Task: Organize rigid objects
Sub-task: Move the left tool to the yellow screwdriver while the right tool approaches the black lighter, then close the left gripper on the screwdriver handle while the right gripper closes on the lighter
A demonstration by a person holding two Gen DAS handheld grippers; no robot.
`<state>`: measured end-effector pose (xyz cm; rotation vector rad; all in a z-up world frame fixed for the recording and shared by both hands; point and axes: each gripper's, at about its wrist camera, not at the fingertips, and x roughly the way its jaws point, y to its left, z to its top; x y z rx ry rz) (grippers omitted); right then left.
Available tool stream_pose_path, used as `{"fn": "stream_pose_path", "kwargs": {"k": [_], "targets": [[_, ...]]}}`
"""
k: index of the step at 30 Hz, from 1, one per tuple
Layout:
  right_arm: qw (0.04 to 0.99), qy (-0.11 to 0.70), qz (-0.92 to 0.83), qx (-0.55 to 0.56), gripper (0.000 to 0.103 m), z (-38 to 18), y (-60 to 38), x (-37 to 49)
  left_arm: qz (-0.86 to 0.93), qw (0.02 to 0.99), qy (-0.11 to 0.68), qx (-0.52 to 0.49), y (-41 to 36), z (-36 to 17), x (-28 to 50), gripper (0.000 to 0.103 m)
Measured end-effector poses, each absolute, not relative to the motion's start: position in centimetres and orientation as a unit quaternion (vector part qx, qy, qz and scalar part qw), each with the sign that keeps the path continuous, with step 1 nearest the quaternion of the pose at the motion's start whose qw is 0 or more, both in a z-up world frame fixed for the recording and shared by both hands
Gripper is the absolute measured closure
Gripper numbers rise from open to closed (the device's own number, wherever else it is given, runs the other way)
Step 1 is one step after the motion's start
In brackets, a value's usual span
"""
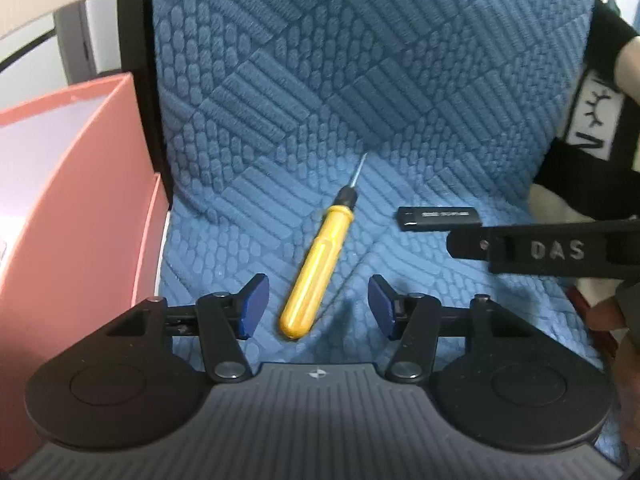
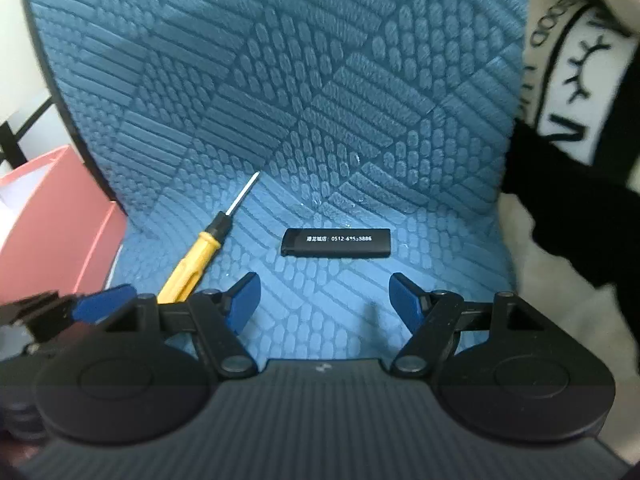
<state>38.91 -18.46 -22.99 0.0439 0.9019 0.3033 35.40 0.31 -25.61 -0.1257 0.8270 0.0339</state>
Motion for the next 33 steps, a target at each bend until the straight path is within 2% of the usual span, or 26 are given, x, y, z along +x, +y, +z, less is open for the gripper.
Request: {"fn": "stream_pose_path", "kwargs": {"k": [6,8,9,19,24,26,30,33], "targets": [[0.890,0.435,0.135,0.011,0.030,-24.6,-16.9,41.7,0.030,0.907,0.413,-0.081,0.9,-26.8,35.6,0.066],[0.891,0.437,0.126,0.008,0.023,-25.0,-16.4,42.5,0.031,0.907,0.413,-0.074,0.8,-26.9,35.5,0.076],[0.892,0.436,0.121,0.009,0.017,-25.1,-16.3,42.7,0.029,0.907,0.413,-0.070,0.8,-26.9,35.4,0.076],[0.893,0.440,0.099,0.000,0.018,-26.9,-15.8,44.5,0.015,0.905,0.414,-0.093,0.7,-26.6,34.8,0.078],[0.895,0.434,0.094,-0.041,0.015,-28.0,-14.0,44.7,0.013,0.902,0.418,-0.105,0.8,-26.7,34.8,0.079],[0.896,0.435,0.079,-0.047,0.006,-28.4,-13.5,44.8,0.013,0.902,0.419,-0.105,0.7,-26.7,34.7,0.079],[0.894,0.444,0.059,-0.028,0.001,-28.9,-13.8,45.3,0.015,0.901,0.419,-0.108,0.8,-26.7,34.8,0.079],[0.894,0.446,0.044,-0.018,0.000,-28.8,-14.7,45.2,0.016,0.901,0.420,-0.110,0.7,-26.7,34.8,0.079]]}}
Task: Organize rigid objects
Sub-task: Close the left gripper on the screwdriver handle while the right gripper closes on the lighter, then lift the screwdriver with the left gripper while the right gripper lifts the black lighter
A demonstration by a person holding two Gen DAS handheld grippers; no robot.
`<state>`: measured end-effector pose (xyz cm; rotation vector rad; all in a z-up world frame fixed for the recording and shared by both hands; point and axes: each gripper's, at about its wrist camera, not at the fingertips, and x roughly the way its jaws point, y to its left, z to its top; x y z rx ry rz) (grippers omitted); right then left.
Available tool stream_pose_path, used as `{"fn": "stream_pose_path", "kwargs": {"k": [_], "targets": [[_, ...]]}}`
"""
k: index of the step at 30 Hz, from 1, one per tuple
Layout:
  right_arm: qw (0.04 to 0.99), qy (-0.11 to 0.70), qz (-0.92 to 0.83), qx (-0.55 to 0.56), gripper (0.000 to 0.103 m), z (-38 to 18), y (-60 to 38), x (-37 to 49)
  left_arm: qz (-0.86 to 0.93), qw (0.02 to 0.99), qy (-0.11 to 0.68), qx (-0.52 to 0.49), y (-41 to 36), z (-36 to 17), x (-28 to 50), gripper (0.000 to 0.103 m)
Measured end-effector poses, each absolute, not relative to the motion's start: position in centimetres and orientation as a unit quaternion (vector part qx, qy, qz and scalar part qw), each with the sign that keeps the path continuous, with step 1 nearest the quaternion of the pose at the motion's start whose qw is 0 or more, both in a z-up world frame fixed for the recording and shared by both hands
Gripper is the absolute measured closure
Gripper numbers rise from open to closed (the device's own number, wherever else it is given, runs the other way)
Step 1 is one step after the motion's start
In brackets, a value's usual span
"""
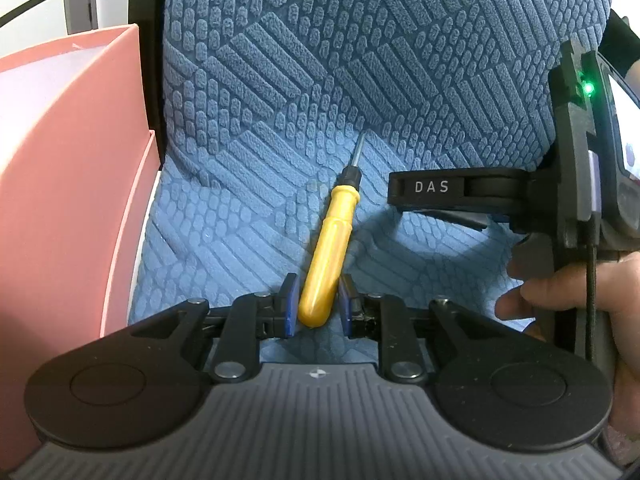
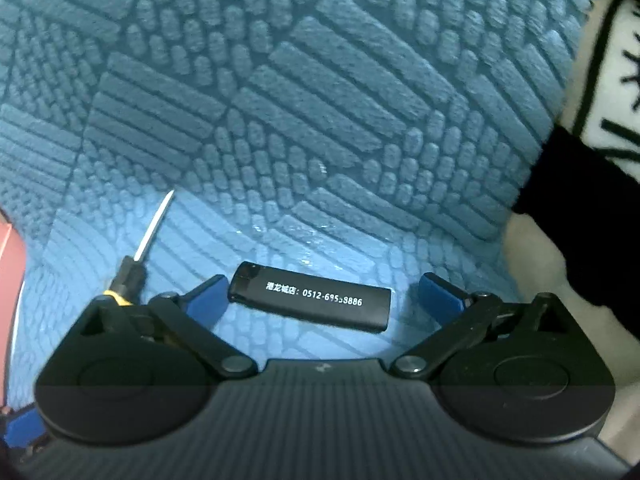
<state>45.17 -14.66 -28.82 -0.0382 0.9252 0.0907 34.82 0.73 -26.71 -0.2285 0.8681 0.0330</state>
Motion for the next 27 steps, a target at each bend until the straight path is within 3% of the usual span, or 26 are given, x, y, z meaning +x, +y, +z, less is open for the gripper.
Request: {"fn": "stream_pose_path", "kwargs": {"k": [6,9,27], "targets": [[0.890,0.454,0.035,-0.013,0.003,-28.6,-14.7,44.6,0.016,0.901,0.419,-0.114,0.8,-26.7,34.8,0.079],[0.889,0.456,0.038,-0.011,0.016,-28.0,-14.1,44.5,0.017,0.900,0.419,-0.117,0.8,-26.7,34.9,0.079],[0.880,0.470,0.063,-0.007,0.017,-25.0,-14.9,42.8,0.016,0.899,0.422,-0.116,0.5,-26.5,33.6,0.080]]}}
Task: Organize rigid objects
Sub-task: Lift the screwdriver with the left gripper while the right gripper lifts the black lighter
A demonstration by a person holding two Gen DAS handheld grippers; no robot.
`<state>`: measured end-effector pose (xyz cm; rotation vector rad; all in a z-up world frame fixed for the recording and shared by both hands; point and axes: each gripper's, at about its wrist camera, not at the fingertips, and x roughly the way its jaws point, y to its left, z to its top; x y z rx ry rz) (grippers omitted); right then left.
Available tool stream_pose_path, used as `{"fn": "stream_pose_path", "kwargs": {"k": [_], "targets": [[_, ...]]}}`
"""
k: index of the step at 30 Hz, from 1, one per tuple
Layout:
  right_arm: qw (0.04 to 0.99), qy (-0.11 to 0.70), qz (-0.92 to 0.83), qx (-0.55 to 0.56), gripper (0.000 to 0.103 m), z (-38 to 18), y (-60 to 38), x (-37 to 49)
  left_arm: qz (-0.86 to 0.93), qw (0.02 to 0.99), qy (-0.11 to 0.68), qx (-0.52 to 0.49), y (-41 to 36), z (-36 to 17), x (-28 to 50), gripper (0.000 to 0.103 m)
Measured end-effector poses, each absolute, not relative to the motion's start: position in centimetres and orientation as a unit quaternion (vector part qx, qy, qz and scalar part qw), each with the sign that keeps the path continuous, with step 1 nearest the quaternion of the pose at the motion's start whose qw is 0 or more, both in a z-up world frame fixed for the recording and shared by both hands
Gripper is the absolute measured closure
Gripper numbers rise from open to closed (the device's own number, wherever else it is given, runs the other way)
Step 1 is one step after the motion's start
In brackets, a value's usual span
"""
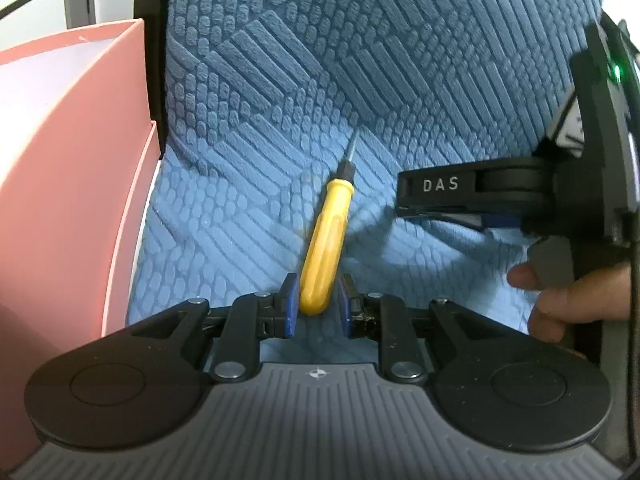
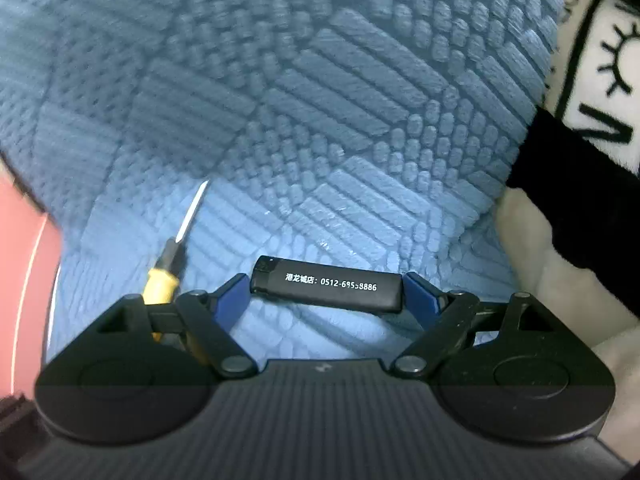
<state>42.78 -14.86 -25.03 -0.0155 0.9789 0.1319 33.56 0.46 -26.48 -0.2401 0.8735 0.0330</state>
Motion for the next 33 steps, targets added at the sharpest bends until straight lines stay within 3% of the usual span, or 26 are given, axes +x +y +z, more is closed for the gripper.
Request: {"fn": "stream_pose_path", "kwargs": {"k": [7,12,19,23,33], "targets": [[0.884,0.462,0.058,-0.031,0.017,-24.4,-14.0,40.2,0.009,0.902,0.418,-0.111,0.1,-26.2,32.0,0.089],[0.886,0.460,0.051,-0.006,0.017,-23.4,-15.0,38.1,0.008,0.909,0.398,-0.124,0.7,-26.0,31.2,0.089],[0.890,0.452,0.054,-0.008,0.017,-22.5,-15.9,36.3,0.016,0.915,0.385,-0.121,0.6,-25.8,31.7,0.088],[0.885,0.461,0.058,0.017,0.017,-22.2,-16.3,35.4,0.031,0.913,0.390,-0.116,0.2,-26.3,32.3,0.079],[0.876,0.477,0.054,0.050,0.017,-22.9,-16.7,36.0,0.032,0.919,0.378,-0.108,-0.4,-26.4,33.5,0.077]]}}
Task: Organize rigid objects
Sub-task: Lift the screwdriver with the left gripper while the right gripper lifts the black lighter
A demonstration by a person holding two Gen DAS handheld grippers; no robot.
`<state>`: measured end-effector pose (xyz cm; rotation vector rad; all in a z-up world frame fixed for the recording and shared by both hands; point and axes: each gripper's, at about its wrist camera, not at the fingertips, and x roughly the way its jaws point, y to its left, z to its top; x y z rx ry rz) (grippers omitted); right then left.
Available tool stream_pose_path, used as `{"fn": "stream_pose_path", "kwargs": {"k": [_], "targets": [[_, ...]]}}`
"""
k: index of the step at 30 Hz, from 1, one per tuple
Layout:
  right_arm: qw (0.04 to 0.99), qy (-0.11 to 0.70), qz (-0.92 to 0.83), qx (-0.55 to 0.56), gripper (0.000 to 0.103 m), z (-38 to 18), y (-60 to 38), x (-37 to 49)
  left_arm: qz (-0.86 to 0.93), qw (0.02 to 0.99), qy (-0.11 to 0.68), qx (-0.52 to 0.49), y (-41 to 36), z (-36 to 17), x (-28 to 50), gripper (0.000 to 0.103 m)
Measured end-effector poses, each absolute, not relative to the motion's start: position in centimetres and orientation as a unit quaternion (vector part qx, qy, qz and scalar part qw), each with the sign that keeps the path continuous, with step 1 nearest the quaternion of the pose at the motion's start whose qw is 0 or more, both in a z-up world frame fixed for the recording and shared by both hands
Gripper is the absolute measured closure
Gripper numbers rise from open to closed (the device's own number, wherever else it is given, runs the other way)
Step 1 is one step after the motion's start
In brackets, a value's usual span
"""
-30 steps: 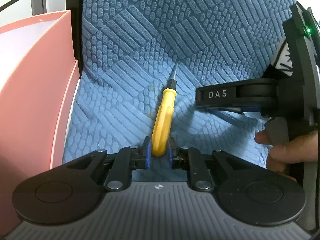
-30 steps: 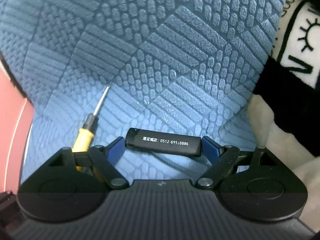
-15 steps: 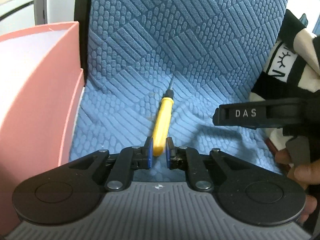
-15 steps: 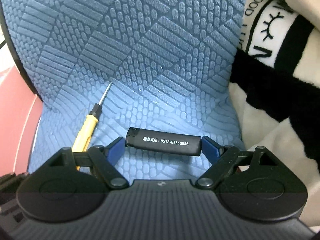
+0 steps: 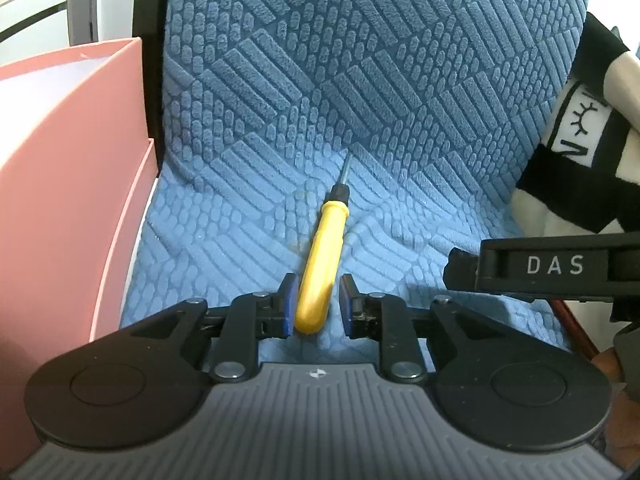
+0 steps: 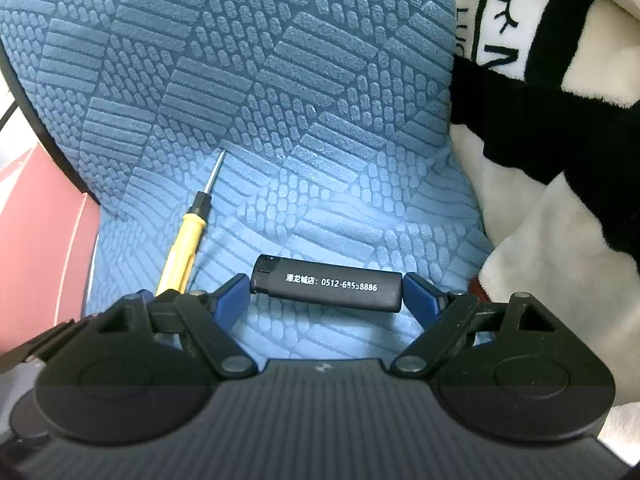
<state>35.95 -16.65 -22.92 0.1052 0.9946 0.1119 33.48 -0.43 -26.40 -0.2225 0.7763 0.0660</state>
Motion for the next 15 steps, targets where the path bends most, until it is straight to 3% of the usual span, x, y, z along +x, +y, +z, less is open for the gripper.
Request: {"fn": "stream_pose_path", "kwargs": {"k": [15], "targets": [[0.873,0.483,0.056,0.047,0.017,-22.6,-16.5,35.5,0.021,0.913,0.395,-0.098,-0.4,-26.5,32.7,0.082]]}}
